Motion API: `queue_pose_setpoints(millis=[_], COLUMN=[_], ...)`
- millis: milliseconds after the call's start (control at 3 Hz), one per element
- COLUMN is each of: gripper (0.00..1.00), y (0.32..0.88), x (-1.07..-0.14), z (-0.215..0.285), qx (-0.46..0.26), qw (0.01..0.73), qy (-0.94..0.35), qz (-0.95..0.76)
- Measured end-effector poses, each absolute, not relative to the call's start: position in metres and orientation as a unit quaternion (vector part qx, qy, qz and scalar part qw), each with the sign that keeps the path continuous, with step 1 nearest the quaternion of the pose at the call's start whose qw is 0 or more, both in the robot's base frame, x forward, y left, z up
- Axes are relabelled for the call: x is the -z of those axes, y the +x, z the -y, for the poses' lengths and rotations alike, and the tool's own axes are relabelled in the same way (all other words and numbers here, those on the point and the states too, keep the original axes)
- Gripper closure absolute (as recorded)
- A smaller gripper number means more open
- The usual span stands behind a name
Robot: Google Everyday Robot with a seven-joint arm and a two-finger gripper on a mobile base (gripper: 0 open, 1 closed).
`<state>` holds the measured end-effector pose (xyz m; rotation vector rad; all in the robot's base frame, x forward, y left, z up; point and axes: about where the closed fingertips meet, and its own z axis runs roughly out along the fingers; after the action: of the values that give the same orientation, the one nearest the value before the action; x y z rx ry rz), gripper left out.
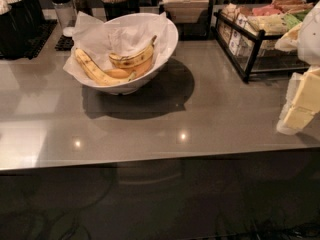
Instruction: Pick banana from white bowl
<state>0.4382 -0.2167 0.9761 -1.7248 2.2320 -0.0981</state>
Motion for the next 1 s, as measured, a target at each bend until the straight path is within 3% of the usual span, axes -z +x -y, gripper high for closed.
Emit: queue_pose_setpoints(millis=[667, 1000], gripper=[0.0, 0.0], y=[0.463, 0.499], x=[-0.983, -0.984], z=[0.193, 0.14], qx=[-0.001, -0.064], qw=[0.191, 0.225], qy=[-0.626, -0.666], qz=[-0.756, -0.709])
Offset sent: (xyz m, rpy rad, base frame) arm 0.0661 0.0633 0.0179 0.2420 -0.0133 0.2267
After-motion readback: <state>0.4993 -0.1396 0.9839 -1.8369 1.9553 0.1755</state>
